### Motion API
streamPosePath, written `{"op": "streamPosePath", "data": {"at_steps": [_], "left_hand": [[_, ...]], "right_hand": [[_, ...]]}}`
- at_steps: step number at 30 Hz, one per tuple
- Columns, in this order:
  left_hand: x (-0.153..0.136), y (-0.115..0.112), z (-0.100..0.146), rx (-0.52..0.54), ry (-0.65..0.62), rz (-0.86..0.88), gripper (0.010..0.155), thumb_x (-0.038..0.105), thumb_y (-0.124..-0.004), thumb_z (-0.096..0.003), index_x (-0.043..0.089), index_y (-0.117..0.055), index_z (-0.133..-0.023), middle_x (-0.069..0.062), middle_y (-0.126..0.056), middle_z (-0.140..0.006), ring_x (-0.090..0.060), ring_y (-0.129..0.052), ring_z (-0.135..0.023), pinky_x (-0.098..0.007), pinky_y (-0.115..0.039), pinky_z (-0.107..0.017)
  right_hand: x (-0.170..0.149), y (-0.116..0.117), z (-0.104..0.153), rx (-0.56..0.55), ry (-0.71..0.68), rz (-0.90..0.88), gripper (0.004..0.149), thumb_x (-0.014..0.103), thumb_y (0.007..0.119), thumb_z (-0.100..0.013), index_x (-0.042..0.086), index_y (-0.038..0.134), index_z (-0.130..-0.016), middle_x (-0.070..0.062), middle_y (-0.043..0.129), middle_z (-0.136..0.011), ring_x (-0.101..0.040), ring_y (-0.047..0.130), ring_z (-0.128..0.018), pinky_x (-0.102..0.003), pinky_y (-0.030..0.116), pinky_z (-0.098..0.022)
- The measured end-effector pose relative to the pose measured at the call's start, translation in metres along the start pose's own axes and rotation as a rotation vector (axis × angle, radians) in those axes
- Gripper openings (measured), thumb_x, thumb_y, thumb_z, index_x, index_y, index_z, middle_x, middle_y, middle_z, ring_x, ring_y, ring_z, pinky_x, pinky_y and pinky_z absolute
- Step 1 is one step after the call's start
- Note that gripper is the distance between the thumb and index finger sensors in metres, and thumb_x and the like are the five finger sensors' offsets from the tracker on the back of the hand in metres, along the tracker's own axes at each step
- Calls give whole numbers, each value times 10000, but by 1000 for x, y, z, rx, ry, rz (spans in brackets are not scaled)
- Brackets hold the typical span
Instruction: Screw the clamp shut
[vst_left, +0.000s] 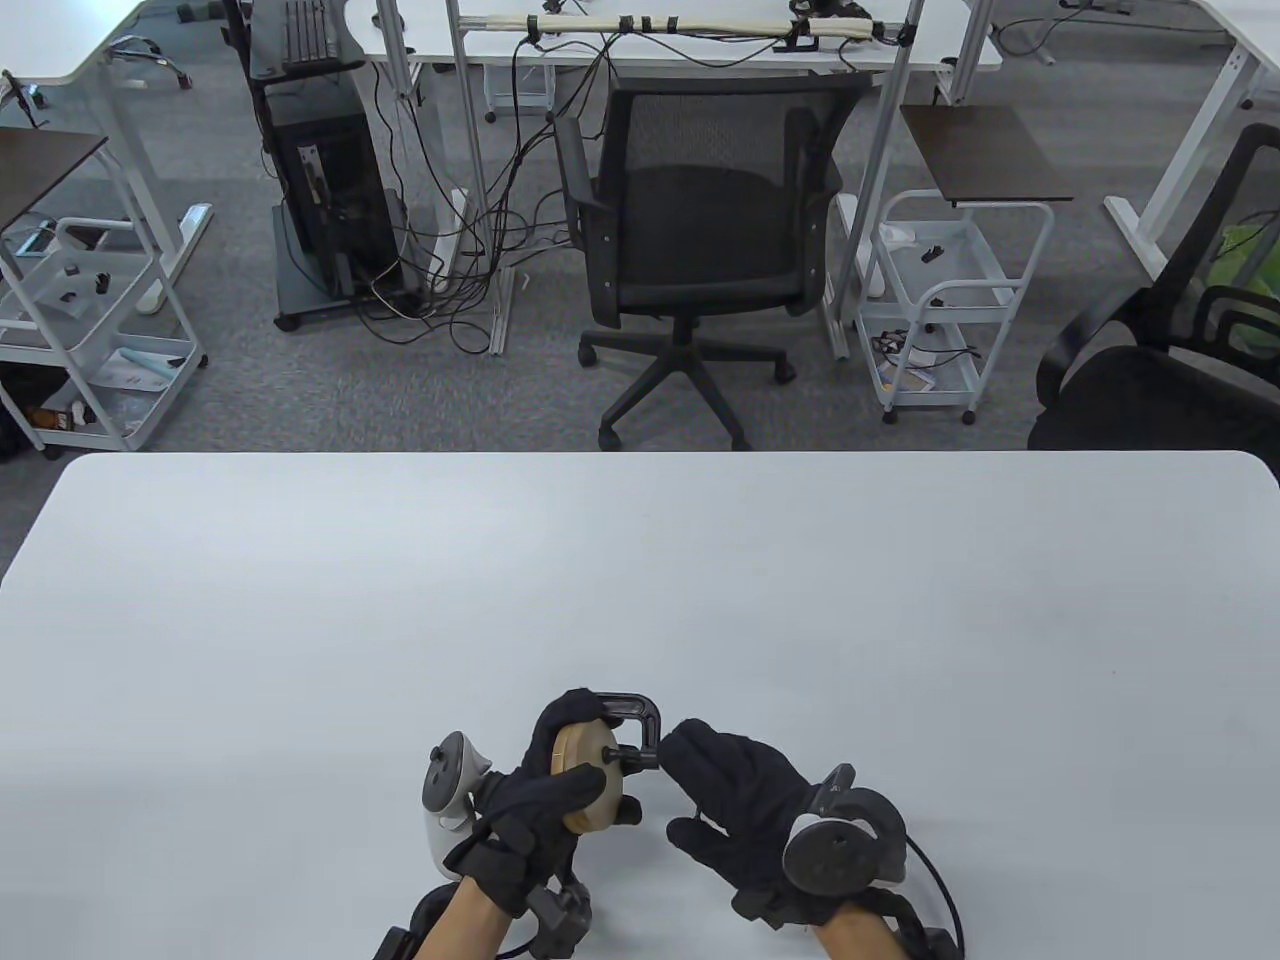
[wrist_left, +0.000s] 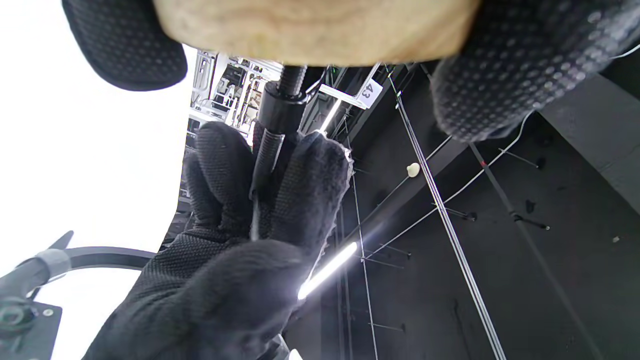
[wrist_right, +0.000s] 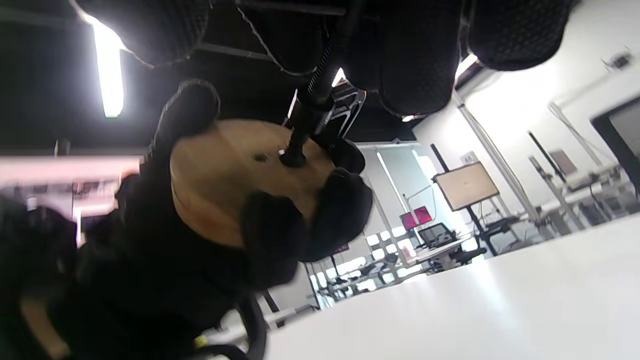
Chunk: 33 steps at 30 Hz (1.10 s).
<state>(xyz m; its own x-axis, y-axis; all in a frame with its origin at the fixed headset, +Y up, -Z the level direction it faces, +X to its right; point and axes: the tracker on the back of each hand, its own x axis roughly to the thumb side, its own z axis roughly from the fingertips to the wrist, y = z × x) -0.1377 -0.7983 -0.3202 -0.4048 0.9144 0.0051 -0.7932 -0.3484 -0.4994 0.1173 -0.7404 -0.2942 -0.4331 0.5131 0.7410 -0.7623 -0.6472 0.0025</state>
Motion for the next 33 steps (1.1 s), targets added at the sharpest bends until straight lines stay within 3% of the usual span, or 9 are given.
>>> {"op": "streamPosePath", "data": {"at_steps": [6, 10, 17, 22, 25, 30, 33], "left_hand": [[-1, -3, -1, -23, 7, -32, 910, 586, -948, -484, 364, -356, -1139, 10, -299, -1243, -575, -502, -1009, -637, -791, -570], [-4, -8, -3, -58, 21, -54, 911, 587, -948, -484, 365, -356, -1140, 11, -305, -1244, -574, -506, -1009, -636, -793, -570], [-4, -9, -3, -61, 19, -68, 911, 586, -948, -483, 363, -358, -1140, 10, -308, -1244, -576, -506, -1008, -638, -791, -570], [-4, -9, -3, -60, 20, -74, 913, 585, -949, -482, 362, -357, -1141, 10, -309, -1243, -575, -507, -1007, -640, -791, -568], [-3, -8, -3, -45, 17, -63, 913, 587, -948, -483, 361, -356, -1141, 8, -307, -1243, -577, -506, -1007, -641, -793, -565], [-2, -5, -1, -15, 3, -45, 913, 589, -945, -485, 360, -352, -1140, 8, -303, -1242, -577, -507, -1006, -637, -795, -568], [-2, -4, -1, -1, 1, -18, 913, 590, -942, -488, 361, -345, -1140, 5, -296, -1242, -576, -501, -1008, -636, -793, -570]], "right_hand": [[-15, -5, 3, -121, 173, -250, 736, 557, 736, -433, 44, 729, -960, -250, 922, -799, -276, 1055, -425, -453, 872, -289], [-27, -7, 6, -166, 279, -331, 718, 525, 779, -430, -28, 770, -887, -220, 1055, -544, -130, 1089, -114, -321, 907, -45], [-37, 0, 8, -125, 416, -501, 665, 417, 833, -453, -50, 716, -910, -143, 1086, -396, -46, 1027, 18, -285, 876, 28], [-38, 2, 8, -118, 437, -547, 662, 414, 826, -460, -55, 711, -913, -145, 1086, -381, -38, 1011, 37, -293, 874, 27], [-37, -1, 7, -108, 388, -503, 683, 436, 826, -456, -43, 706, -928, -189, 1065, -480, -75, 1021, -17, -315, 871, -17], [-22, -23, 4, -173, 184, -150, 684, 478, 801, -454, 6, 712, -941, -197, 1022, -628, -91, 1021, -77, -322, 877, -74], [-11, -28, 3, -162, 38, 62, 640, 436, 794, -469, 88, 670, -993, -168, 950, -786, -219, 1051, -373, -430, 876, -291]]}}
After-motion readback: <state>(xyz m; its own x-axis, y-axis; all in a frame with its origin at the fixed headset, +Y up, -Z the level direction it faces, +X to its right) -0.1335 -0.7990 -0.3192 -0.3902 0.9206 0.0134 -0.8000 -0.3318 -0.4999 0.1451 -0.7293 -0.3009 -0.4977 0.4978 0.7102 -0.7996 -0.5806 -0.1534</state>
